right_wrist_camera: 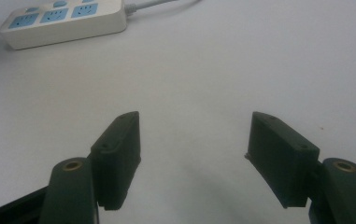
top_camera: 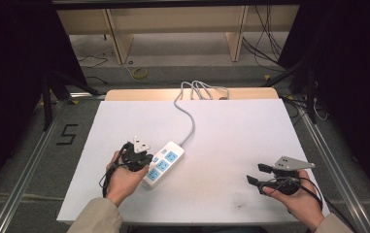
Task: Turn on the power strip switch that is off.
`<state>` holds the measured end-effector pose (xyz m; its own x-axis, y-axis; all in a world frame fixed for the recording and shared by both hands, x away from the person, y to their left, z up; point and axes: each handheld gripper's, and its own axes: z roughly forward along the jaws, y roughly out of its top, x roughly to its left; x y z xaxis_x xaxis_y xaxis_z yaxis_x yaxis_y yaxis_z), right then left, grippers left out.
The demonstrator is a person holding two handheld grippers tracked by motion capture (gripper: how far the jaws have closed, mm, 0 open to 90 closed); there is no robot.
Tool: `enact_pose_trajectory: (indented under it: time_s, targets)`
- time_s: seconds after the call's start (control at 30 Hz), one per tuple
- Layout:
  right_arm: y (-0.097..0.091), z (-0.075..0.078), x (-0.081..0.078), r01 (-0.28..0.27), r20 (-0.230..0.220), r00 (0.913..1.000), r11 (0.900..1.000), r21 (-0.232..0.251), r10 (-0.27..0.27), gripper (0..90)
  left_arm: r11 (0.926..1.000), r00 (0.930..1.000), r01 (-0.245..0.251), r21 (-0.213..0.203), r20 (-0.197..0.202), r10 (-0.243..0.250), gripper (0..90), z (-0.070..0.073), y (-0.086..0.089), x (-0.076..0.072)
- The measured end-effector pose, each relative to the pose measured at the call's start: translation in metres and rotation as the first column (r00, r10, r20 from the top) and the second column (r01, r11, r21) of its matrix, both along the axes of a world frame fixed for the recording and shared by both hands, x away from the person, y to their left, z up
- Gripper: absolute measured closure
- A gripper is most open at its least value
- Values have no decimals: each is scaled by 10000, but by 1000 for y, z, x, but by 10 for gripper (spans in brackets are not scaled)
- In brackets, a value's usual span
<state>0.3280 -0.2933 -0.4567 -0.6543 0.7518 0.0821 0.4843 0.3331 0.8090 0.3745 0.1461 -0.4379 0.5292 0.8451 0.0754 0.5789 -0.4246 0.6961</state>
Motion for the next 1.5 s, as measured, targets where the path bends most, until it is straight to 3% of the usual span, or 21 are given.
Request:
enact_pose_trajectory:
  time_s: [1.5]
  targets:
    - [0, 0, 0, -29, 1, 10000, 10000, 2, 29, 347, 9998, 9992, 159, 87, -367, -156, 899, -7, -14, 19]
